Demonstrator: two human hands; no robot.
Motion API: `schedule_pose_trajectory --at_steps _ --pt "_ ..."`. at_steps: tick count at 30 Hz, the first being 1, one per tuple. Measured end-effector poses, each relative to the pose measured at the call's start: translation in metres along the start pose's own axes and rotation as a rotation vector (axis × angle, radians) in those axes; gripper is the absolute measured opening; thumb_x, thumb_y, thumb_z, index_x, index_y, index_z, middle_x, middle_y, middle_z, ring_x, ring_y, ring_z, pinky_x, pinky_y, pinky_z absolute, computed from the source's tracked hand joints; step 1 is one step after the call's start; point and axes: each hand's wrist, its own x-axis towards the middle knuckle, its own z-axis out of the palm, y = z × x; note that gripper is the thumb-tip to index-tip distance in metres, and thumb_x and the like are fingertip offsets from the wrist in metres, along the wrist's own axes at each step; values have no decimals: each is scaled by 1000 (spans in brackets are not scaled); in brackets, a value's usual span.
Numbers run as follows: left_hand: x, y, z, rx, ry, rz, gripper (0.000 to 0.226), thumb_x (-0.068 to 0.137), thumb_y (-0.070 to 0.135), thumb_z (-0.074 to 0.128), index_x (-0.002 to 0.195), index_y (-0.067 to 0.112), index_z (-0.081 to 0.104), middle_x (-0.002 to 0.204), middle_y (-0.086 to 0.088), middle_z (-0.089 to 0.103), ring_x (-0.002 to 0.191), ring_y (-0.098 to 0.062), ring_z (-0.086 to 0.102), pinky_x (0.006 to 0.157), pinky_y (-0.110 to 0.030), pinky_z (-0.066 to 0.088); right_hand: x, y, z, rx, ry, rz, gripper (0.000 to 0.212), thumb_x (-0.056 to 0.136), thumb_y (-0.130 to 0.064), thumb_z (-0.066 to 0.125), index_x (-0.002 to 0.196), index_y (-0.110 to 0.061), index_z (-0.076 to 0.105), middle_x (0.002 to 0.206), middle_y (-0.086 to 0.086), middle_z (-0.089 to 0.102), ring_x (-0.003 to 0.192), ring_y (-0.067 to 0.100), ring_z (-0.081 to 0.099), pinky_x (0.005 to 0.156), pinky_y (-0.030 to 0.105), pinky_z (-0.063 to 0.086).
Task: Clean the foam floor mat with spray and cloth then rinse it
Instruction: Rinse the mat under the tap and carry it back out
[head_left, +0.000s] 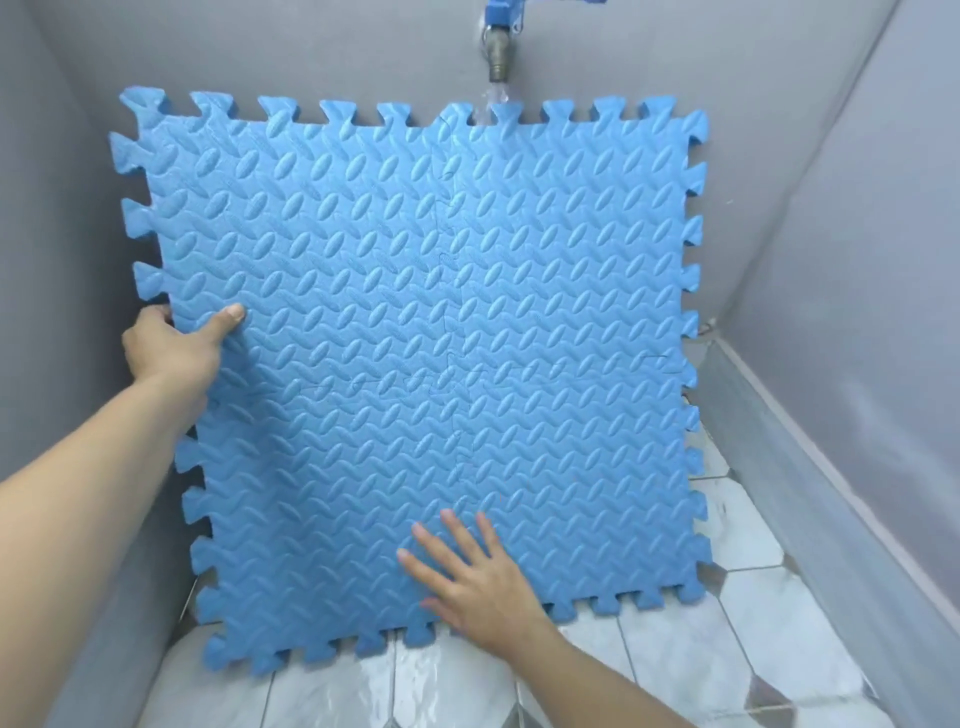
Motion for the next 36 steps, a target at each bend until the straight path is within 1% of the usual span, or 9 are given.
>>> schedule_pose_trajectory --at_steps 2,5,12,13,16,18,24,31,36 --pt "-4 3 0 -1 -22 7 84 64 56 78 130 11 51 131 -3 56 114 -23 57 97 -41 48 25 0 -4 -37 -21 -241 62 92 -56 44 149 -37 30 158 -4 29 145 24 29 112 57 30" --pt "-5 5 1 -23 -40 25 81 64 54 80 127 12 53 128 -2 58 109 -23 59 93 -41 50 64 53 -27 -39 69 -128 57 94 -56 43 147 -38 34 157 -2 33 144 22 32 110 60 28" --pt "-3 6 9 3 -80 38 84 71 55 75 135 10 44 139 -9 44 119 -30 52 97 -46 46 127 198 -114 295 348 1152 67 99 -53 28 156 -22 8 164 3 1 150 32 0 119 56 10" --pt "-5 5 12 18 -84 37 81 75 51 73 136 9 43 141 -11 42 121 -32 50 97 -45 45 140 192 -121 300 339 1113 69 99 -53 27 156 -20 7 164 2 0 150 32 -2 119 54 9" --pt "-10 2 18 19 -105 47 75 75 51 73 131 7 48 136 -14 45 114 -35 54 94 -49 47 173 150 -126 154 169 297 64 97 -57 24 154 -30 14 163 0 7 150 28 4 121 52 8" --pt "-9 1 19 15 -109 53 75 74 50 74 130 7 49 134 -15 47 112 -36 55 93 -49 48 182 148 -129 49 42 -11 62 96 -59 27 153 -36 16 163 -2 11 150 23 9 120 52 9" --pt "-9 3 18 51 -107 72 83 74 53 73 136 6 43 135 -15 45 114 -35 52 94 -50 47 172 258 -166 155 65 648 72 97 -58 32 154 -34 -5 163 -6 -10 150 23 -9 121 50 3" --pt "-11 1 23 77 -130 48 88 71 57 72 137 6 41 133 -17 48 111 -37 55 91 -53 49 212 251 -243 132 532 609 89 82 -5 46 154 -11 -7 163 3 -7 150 21 -7 122 40 0" --pt "-17 5 23 91 -153 55 89 70 59 71 136 6 43 135 -17 48 115 -37 54 94 -53 48 225 266 -261 -90 434 567 97 73 3 44 153 -10 -10 162 4 -14 149 24 -12 121 44 -3"
